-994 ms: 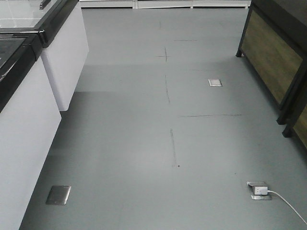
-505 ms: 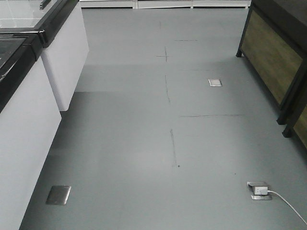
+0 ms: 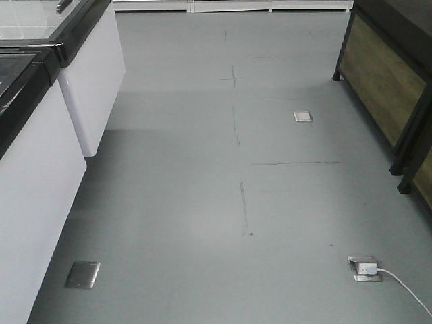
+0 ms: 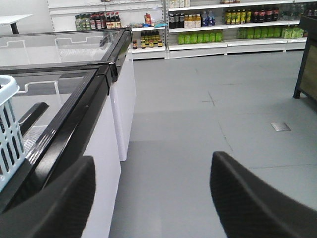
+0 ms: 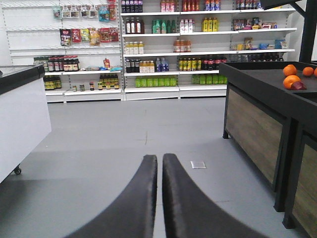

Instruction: Left arm holds basket, right arm returns cookies

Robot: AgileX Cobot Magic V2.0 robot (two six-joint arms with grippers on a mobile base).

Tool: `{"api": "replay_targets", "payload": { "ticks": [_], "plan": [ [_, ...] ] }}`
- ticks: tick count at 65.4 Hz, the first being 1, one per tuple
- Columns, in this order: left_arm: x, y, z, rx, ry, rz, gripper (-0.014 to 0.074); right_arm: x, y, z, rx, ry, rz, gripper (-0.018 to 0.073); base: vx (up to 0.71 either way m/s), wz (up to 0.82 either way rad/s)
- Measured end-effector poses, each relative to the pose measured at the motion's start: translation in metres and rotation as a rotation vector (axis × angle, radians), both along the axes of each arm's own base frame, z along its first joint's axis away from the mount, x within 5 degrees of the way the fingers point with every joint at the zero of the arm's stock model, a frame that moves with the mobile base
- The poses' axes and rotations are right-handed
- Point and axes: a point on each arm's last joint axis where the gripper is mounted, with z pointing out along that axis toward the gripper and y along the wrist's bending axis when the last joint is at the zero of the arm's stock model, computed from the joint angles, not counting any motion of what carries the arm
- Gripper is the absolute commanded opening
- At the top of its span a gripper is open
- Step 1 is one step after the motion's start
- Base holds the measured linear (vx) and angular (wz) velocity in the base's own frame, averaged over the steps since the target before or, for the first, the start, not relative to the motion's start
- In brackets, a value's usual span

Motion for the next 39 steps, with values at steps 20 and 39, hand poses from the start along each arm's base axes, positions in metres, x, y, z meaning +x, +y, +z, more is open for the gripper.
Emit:
{"api": "replay_targets", "payload": {
  "ticks": [20,39],
  "plan": [
    [0.021,0.002,0.005,-0.250,0.215,0.079,0.0399,0.000,0.000,0.000,0.000,0.000,0.000,-0.0006,0.00,0.00],
    [0.091,0.012,0.041,-0.422,0.471,0.174,0.0395,0.000,0.000,0.000,0.000,0.000,0.000,-0.0006,0.00,0.00]
  ]
}}
